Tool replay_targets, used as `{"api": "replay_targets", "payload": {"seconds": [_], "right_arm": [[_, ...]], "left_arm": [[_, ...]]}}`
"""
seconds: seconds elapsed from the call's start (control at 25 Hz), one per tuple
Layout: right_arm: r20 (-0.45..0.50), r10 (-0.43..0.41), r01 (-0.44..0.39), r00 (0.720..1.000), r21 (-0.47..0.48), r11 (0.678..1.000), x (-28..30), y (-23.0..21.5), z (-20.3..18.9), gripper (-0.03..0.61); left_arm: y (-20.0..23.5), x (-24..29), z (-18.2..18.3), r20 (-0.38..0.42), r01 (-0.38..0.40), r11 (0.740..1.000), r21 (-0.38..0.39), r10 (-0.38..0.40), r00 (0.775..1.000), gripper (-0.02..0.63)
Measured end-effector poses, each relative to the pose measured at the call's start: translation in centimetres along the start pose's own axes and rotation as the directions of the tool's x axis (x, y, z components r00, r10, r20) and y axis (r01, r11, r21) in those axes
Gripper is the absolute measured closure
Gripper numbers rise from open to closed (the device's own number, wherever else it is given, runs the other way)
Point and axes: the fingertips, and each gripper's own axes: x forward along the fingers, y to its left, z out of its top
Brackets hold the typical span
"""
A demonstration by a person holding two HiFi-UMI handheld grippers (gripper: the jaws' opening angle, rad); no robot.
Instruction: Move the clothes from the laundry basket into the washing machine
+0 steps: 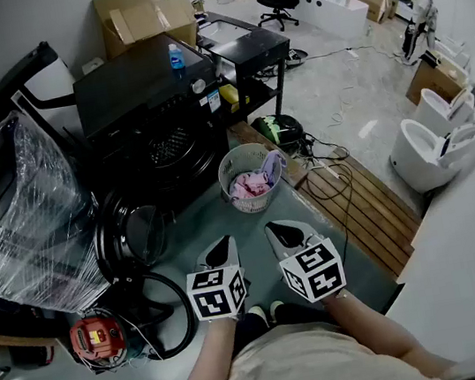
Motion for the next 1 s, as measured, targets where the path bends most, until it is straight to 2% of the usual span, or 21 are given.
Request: {"api": "replay_targets", "payload": {"seconds": [0.44, 0.72, 1.0], "right_arm": [[0.0, 0.009, -0.009, 1.0, 0.002, 1.0, 1.1, 0.6, 0.1, 0.558], [0.024, -0.015, 0.014, 1.0, 0.046, 0.999, 2.1, 1.0, 0.8, 0.557], [0.005, -0.032, 0.031, 0.999, 0.107, 0.994, 3.3, 1.2, 0.0, 0.557]], "left_arm": [[1.0, 0.3, -0.4, -0.015, -0.007, 1.0, 0.003, 0.007, 1.0, 0.614], [1.7, -0.1, 0.1, -0.008, 0.056, 0.998, 0.035, -0.056, 0.998, 0.614], [3.3, 0.6, -0.6, -0.055, 0.095, 0.994, 0.052, -0.092, 0.994, 0.614]]}}
